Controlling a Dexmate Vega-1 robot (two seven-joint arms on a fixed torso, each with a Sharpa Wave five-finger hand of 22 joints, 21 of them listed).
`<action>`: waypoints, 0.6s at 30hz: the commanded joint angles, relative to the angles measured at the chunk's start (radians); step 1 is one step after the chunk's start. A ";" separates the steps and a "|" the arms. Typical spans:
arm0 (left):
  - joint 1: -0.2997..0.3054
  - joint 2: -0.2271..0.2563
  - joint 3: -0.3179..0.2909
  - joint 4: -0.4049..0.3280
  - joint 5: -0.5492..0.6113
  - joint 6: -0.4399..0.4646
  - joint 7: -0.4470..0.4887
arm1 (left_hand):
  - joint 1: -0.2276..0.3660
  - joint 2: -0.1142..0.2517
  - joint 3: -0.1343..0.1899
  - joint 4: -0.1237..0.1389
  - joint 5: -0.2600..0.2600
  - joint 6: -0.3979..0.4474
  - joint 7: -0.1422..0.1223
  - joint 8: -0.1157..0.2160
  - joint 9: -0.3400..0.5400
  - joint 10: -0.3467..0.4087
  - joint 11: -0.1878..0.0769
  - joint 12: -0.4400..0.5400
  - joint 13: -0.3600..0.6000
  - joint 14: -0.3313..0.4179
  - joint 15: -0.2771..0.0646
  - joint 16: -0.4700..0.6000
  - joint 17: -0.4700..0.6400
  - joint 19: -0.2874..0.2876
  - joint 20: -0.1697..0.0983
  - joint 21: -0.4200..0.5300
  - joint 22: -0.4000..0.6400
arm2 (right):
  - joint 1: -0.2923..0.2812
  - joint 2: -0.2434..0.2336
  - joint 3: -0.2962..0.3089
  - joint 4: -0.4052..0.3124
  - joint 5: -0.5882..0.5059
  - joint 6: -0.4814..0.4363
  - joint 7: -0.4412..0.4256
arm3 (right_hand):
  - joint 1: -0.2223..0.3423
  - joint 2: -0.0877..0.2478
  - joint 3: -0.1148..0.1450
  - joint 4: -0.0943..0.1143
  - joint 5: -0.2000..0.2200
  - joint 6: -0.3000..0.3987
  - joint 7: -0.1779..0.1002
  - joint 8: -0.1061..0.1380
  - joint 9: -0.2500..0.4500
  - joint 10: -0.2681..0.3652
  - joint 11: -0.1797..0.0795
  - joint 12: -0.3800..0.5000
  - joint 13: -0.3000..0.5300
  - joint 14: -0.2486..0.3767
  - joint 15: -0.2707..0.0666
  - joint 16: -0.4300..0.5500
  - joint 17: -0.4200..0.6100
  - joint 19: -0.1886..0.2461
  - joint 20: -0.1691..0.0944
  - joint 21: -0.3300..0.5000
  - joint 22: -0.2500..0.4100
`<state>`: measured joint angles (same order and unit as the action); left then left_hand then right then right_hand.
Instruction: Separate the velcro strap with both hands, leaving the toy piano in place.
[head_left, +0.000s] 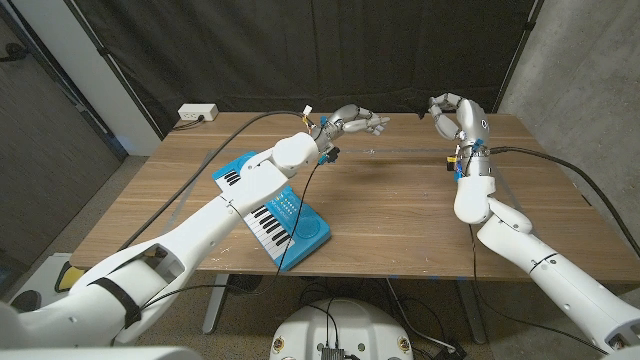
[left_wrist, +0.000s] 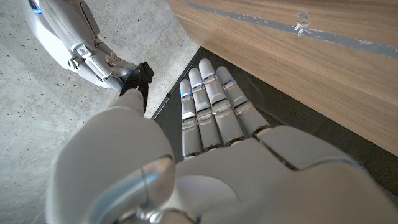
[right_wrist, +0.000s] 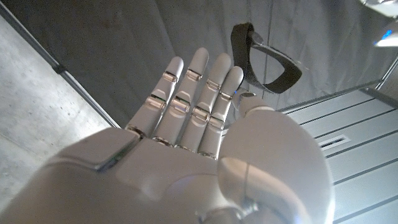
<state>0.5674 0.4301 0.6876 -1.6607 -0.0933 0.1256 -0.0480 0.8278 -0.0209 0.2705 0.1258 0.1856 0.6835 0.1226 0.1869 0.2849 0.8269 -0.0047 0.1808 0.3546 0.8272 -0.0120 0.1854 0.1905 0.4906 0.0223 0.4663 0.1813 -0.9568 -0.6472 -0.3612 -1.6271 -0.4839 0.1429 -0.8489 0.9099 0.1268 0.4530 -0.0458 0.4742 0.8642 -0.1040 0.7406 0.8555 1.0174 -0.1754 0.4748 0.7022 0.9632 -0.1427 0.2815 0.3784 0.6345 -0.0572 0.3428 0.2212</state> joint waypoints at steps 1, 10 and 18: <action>0.030 0.009 0.008 -0.034 0.058 -0.038 0.103 | 0.020 -0.010 -0.001 -0.016 0.014 -0.078 -0.022 -0.003 -0.013 -0.073 -0.014 -0.002 -0.016 -0.093 -0.003 -0.005 0.001 -0.065 0.012 -0.039 0.004 | 0.019 -0.008 -0.043 0.019 -0.086 -0.052 -0.043 | 0.003 0.009 0.013 -0.013 0.004 0.002 -0.008 -0.002 0.000 -0.016 -0.030 0.004 0.008 -0.004 -0.094 0.000 0.007 -0.007 -0.087 0.008 0.002; 0.049 -0.020 0.009 0.038 0.152 -0.213 0.195 | 0.070 -0.011 0.008 -0.048 0.018 -0.178 -0.088 -0.002 -0.028 -0.172 -0.089 0.000 -0.035 -0.193 -0.031 -0.004 0.000 -0.153 0.014 -0.089 0.007 | 0.021 -0.009 -0.053 0.016 -0.073 -0.059 -0.037 | -0.004 0.009 0.016 -0.016 0.004 0.001 -0.009 -0.002 -0.004 -0.013 -0.031 0.002 0.019 -0.003 -0.094 0.000 0.013 -0.010 -0.086 0.010 0.003; 0.043 -0.038 0.013 0.064 0.202 -0.232 0.208 | 0.087 -0.011 0.011 -0.059 0.019 -0.200 -0.105 0.001 -0.031 -0.197 -0.094 0.001 -0.041 -0.221 -0.029 -0.003 0.000 -0.167 0.015 -0.099 0.008 | 0.015 -0.012 -0.055 0.003 -0.070 -0.058 -0.044 | -0.008 0.009 0.018 -0.017 0.004 0.003 -0.009 -0.001 -0.008 -0.008 -0.032 0.002 0.026 -0.003 -0.094 0.000 0.016 -0.011 -0.085 0.013 0.004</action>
<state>0.6056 0.4146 0.6961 -1.6343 0.0323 -0.0372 0.1093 0.9033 -0.0307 0.2805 0.0741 0.2010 0.4878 0.0188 0.1870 0.2513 0.6382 -0.0999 0.1808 0.3144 0.6086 -0.0410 0.1807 0.1906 0.3242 0.0430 0.3693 0.1842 -0.9390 -0.6552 -0.4066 -1.6131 -0.5515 0.0923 -0.8838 0.9044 0.1323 0.4529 -0.0459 0.4722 0.8624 -0.1057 0.7387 0.8473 1.0191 -0.1777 0.4748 0.7250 0.9632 -0.1426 0.2815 0.3923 0.6279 -0.0605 0.3498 0.2211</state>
